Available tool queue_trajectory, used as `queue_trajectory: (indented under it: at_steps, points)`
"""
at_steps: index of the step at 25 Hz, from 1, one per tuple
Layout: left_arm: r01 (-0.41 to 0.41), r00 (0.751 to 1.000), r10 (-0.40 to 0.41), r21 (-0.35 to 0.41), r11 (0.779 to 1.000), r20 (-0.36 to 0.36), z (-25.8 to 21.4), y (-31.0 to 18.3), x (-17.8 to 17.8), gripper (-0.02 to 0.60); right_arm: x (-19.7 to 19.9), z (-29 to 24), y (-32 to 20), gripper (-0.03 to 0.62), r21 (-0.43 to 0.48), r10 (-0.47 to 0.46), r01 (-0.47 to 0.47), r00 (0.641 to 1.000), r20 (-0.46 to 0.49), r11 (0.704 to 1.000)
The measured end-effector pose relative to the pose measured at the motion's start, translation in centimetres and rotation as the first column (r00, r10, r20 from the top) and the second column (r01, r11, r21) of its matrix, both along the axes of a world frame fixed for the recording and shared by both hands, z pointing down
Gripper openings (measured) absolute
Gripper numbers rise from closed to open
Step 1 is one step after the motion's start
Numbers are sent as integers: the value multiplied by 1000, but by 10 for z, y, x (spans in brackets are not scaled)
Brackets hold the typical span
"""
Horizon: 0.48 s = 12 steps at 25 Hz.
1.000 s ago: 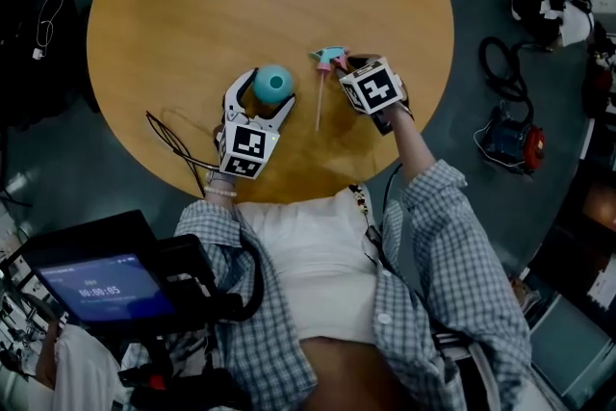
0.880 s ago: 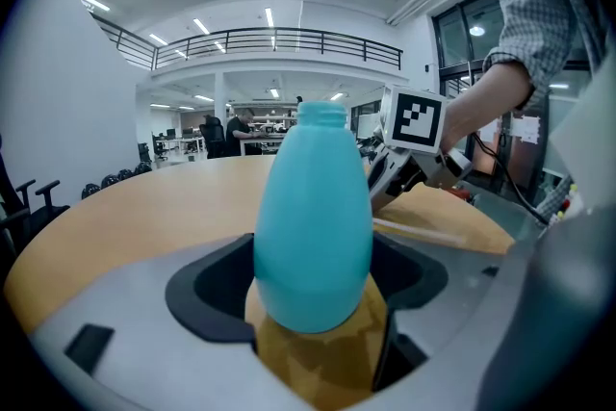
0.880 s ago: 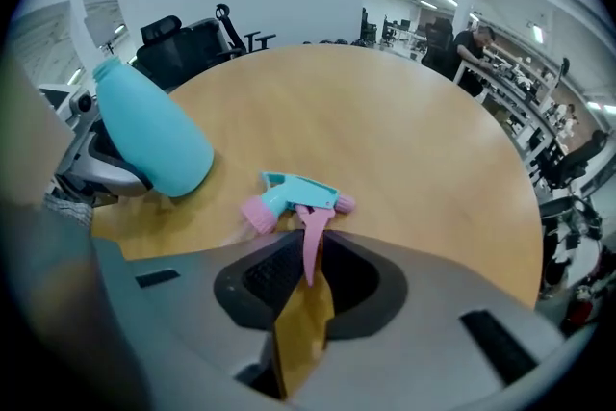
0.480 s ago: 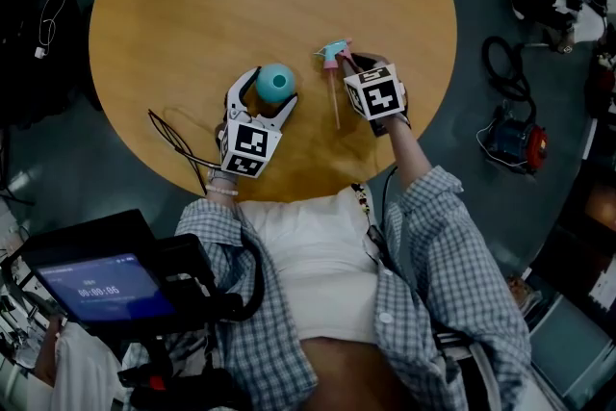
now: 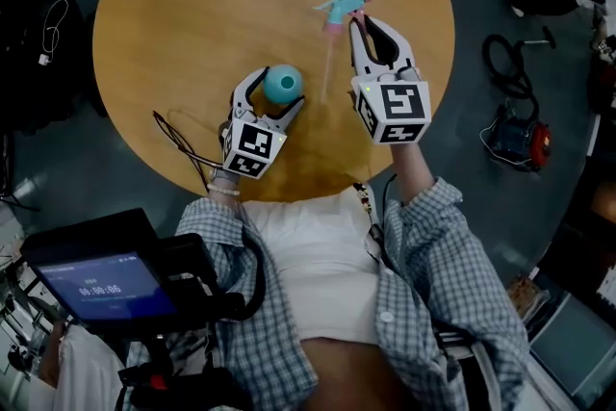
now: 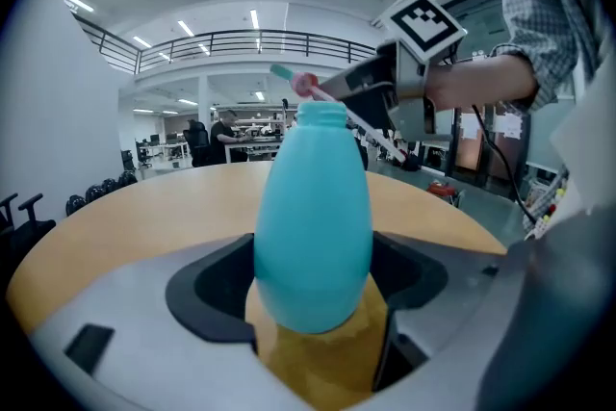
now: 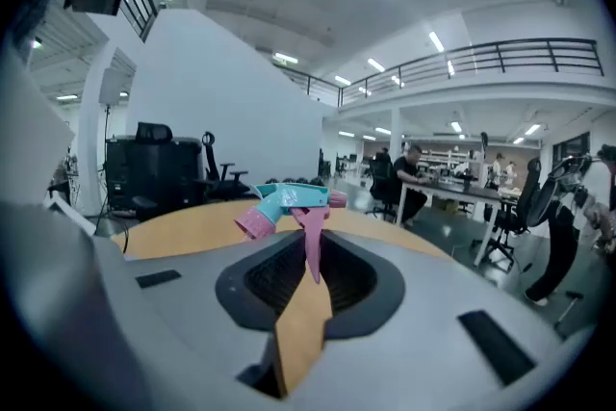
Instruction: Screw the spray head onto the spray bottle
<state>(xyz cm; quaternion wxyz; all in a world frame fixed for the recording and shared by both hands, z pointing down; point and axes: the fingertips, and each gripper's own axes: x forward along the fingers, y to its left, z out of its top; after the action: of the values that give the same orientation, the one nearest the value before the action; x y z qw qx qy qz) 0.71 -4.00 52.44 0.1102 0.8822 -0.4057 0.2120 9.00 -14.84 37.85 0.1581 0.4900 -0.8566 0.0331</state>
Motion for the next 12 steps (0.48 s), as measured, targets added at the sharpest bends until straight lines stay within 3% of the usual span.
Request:
queue_trajectory:
  at_steps: [6,12]
  points:
    - [-72,997,72,7,997,4,-7,2,9,370,-20,-85,5,38,239,-21,-18,987,160,971]
    - [-114,993,115,22,993,-14,-18,5,18,370,-39,-104,15,38,360,-79,25,988,136,933]
